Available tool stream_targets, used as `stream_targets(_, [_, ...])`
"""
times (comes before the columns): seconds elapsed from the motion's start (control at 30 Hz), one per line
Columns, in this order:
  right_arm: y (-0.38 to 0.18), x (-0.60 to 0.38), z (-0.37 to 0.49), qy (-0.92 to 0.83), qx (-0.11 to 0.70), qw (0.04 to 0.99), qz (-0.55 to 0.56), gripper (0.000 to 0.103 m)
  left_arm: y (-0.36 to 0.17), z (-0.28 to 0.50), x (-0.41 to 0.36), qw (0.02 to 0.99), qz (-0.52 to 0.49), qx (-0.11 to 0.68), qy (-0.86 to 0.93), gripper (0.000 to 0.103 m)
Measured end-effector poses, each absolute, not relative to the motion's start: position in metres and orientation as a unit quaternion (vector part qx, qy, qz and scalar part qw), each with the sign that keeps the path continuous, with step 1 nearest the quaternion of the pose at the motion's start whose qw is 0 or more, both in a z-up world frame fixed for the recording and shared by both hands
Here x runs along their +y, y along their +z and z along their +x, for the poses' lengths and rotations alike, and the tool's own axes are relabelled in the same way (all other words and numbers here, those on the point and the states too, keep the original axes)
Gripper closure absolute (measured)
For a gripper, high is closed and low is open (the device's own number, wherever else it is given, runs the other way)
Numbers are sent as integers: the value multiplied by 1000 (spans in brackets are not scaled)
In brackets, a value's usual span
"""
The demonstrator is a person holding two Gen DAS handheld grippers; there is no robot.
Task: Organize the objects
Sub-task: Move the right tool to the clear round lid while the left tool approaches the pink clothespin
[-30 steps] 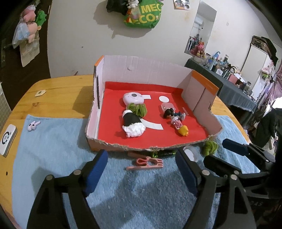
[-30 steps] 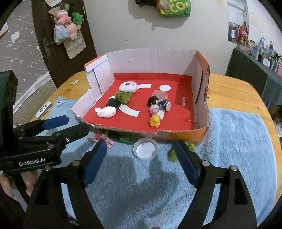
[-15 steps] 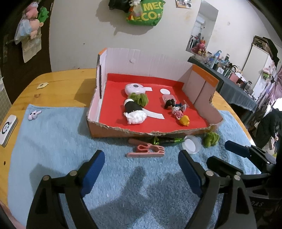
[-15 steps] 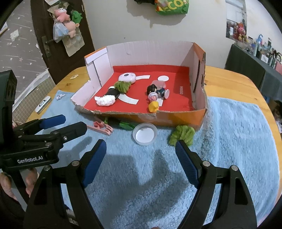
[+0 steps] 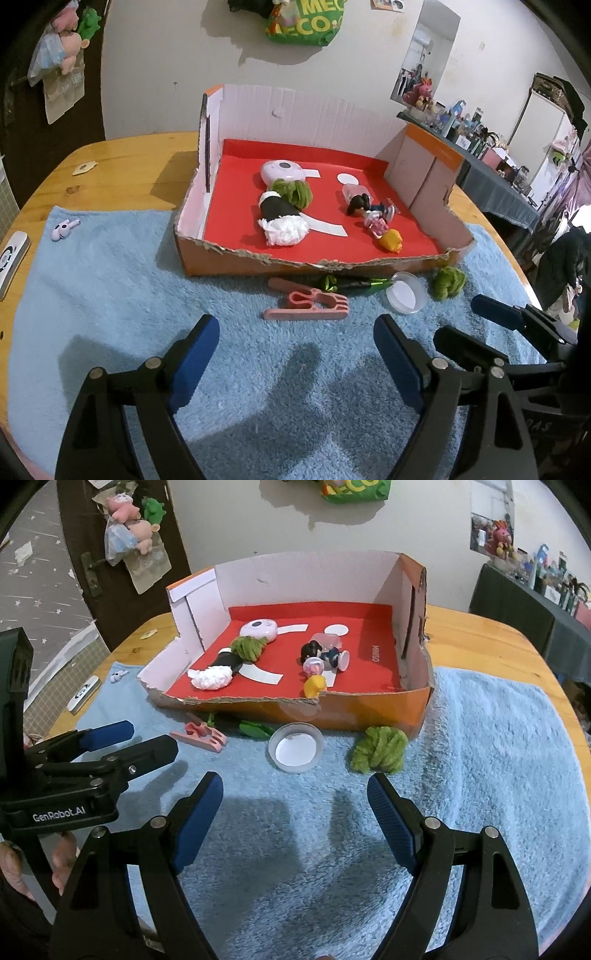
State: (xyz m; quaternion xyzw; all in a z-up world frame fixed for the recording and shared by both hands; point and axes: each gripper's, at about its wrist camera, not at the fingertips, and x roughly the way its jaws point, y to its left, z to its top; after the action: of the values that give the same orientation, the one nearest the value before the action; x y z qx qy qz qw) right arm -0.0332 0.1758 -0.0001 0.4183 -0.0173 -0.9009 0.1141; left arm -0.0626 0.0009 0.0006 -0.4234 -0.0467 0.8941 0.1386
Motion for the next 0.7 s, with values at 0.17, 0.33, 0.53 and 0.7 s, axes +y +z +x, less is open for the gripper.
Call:
stream_targets(0.17, [-4, 177, -37, -899, -18, 114, 423, 36, -2, -64, 4, 144, -427, -44, 892, 19])
stream_targets(0.33, [-8, 177, -41, -896, -16, 117, 428, 48, -7, -67, 8, 155, -438, -39, 885, 34])
stream_targets(0.53, [-12, 174, -45, -892, -13, 121, 434, 54, -12, -71, 11, 164, -446, -34, 879, 44])
stream_targets(0.7, [-15, 173, -51, -890, -12, 122, 439, 54, -15, -76, 15, 166, -450, -32, 877, 44])
